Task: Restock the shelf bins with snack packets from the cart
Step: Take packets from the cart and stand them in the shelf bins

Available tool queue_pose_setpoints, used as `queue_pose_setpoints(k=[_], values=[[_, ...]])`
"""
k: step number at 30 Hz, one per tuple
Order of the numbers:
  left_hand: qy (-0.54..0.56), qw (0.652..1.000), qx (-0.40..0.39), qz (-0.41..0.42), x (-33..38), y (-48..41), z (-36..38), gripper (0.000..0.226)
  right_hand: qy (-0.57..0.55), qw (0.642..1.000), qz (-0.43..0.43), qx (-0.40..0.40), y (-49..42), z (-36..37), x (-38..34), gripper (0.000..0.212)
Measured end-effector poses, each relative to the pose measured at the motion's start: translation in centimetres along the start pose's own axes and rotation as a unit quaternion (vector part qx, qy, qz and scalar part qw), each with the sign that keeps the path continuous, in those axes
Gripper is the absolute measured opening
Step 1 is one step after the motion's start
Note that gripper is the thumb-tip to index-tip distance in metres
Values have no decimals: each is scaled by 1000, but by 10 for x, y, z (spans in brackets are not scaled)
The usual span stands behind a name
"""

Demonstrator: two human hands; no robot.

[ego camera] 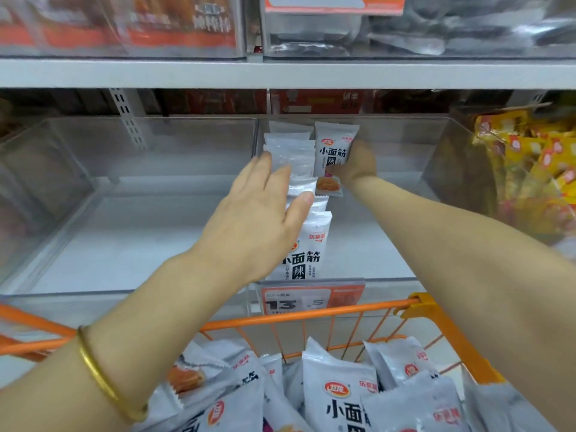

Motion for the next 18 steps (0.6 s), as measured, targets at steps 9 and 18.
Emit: queue_pose_setpoints(k=[9,18], values=[[-2,1000,-2,0,2,1,-2,58,124,990,-3,-66,1,2,-9,53],[4,1000,3,5,2,1,-2,57,144,984,-4,-108,12,-15,-6,51]])
Point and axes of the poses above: each hand's wrist, its own y-axis away from the middle knuckle, its own z-axis out of the palm, x = y × z, the point moved 3 cm from there along -y, towards the middle knuckle, and after that the axes turned 10 degrees about y, right-handed, at the moved point
